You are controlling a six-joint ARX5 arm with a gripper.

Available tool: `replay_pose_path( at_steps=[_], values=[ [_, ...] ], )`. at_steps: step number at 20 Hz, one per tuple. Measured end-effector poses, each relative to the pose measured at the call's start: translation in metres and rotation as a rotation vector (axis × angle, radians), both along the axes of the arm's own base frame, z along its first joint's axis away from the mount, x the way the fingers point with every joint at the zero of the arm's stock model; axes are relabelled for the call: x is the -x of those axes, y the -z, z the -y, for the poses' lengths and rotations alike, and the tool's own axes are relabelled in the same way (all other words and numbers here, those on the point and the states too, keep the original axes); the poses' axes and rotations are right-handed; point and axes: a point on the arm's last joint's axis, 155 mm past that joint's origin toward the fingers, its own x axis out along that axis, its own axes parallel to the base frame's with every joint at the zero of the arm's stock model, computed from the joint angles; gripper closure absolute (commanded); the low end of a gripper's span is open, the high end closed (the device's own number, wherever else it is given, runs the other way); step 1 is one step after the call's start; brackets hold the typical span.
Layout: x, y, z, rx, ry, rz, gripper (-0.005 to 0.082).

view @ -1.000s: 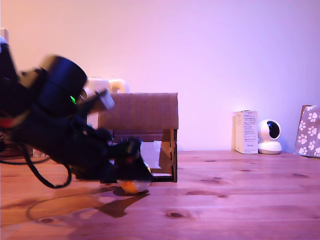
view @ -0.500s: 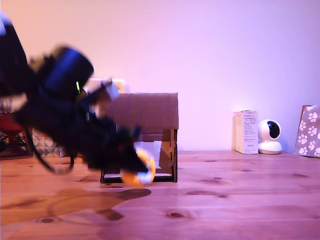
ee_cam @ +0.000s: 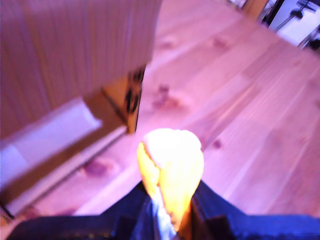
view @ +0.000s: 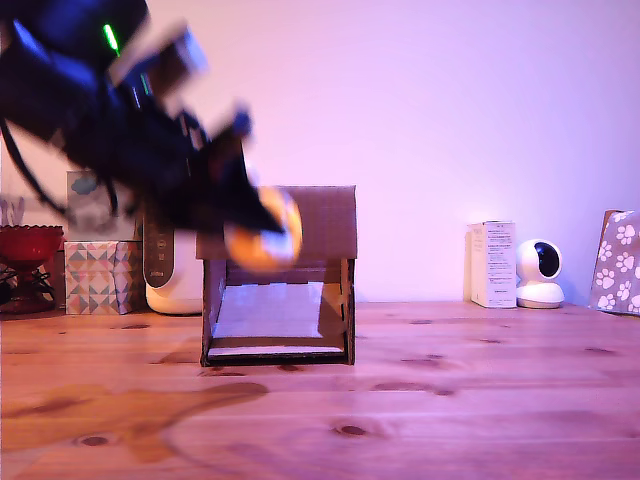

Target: Drop the footbag into the cardboard dice tower

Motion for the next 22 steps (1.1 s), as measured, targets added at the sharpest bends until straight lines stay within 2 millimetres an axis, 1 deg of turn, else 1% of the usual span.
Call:
replay_pose_path(
  at_steps=[2, 4, 7, 11, 13, 16, 17, 18, 19, 22],
  values=[
    [0.002, -0.03, -0.001, 0.044, -0.001, 0.068, 0.0788],
    [0.001, -0.055, -0.005, 0.076, -0.021, 0.135, 0.0788],
    [-0.01, -0.078, -0.01, 0.109, -0.075, 0.222, 0.0789],
    [-0.024, -0.098, -0.017, 0.117, -0.143, 0.294, 0.0788],
    [-0.034, -0.117, -0.019, 0.114, -0.158, 0.315, 0.0788],
    [-0.053, -0.149, -0.017, 0.104, -0.159, 0.299, 0.0788],
    [-0.062, -0.153, -0.016, 0.094, -0.16, 0.28, 0.0788],
    [-0.07, -0.152, -0.016, 0.081, -0.16, 0.255, 0.0788],
    [-0.078, -0.145, -0.014, 0.065, -0.158, 0.225, 0.0788],
    [-0.098, -0.112, -0.01, 0.016, -0.147, 0.125, 0.0788]
  ],
)
